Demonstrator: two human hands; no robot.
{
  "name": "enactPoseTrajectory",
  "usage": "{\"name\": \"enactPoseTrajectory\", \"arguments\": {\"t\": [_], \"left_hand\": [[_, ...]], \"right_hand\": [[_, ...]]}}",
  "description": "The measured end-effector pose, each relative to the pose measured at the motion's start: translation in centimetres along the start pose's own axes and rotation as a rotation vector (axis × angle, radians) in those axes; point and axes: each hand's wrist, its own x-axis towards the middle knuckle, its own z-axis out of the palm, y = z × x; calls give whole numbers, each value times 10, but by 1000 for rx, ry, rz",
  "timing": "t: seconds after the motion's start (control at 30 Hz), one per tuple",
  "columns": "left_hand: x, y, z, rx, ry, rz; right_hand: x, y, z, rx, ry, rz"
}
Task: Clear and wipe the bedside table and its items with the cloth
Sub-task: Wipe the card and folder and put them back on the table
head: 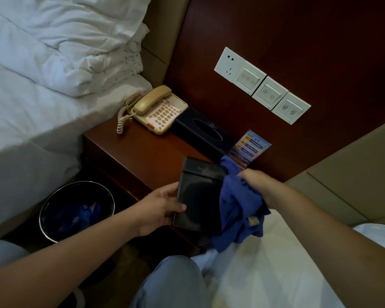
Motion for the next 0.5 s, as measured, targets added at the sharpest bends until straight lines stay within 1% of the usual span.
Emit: {"name": "enactPoseTrajectory", "arguments": {"t": [0.07,0.1,0.13,0.2,0.27,0.3,0.43,0.5], "left_hand": [[2,3,-1,-48,40,29],[4,3,-1,-58,51,43],[6,3,-1,-57,53,54],[9,0,0,-34,58,65],[13,-4,-1,-26,94,63],[13,-5,-2,-28,110,59],[13,-4,-5,-43,114,28],[12,-4,-4,-49,109,12]], "right_hand": [[7,0,-9,92,130,-27],[8,-3,-7,75,151,-40],[8,-6,-2,28,132,-73],[9,-8,15,-158,34,-181],[6,-8,30,-423,6,-270],[5,-7,34,-496,-2,-277],[5,3,36,-487,-87,-219],[6,13,35,-388,-111,-190]]}}
